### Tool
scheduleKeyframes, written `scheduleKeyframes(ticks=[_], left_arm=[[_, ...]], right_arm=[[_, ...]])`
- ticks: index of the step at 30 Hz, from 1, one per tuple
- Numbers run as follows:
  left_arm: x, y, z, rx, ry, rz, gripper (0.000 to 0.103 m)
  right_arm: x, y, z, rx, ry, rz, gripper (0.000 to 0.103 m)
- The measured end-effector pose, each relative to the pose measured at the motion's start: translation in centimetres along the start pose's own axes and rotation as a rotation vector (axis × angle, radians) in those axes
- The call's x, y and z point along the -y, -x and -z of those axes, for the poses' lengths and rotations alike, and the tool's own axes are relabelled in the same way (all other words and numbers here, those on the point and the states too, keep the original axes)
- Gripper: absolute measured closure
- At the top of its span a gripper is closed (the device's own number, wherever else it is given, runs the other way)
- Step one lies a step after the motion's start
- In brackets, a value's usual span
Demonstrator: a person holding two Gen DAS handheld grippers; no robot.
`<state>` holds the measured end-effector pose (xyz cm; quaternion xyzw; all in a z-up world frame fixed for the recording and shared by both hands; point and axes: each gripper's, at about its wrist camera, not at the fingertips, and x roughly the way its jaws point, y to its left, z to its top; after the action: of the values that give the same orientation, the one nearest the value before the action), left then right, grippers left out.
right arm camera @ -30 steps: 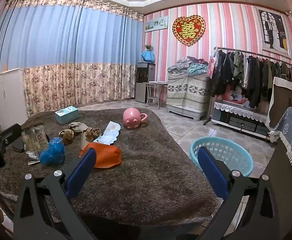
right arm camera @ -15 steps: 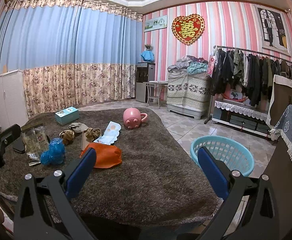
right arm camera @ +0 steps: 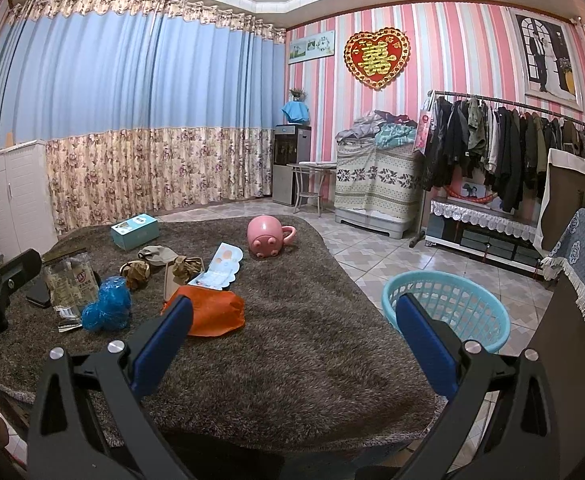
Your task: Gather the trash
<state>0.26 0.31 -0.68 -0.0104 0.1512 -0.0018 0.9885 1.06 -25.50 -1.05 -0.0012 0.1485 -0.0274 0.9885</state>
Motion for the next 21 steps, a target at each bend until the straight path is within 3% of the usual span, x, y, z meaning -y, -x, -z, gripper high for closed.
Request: scheduleKeyframes(ticks=[21], left_arm=[[-0.36,0.29,-0.32,0.002,0.005,0.000,0.005]], right_arm=[[0.10,-0.16,0.08,0.000,-0.010,-0.001,0.004]])
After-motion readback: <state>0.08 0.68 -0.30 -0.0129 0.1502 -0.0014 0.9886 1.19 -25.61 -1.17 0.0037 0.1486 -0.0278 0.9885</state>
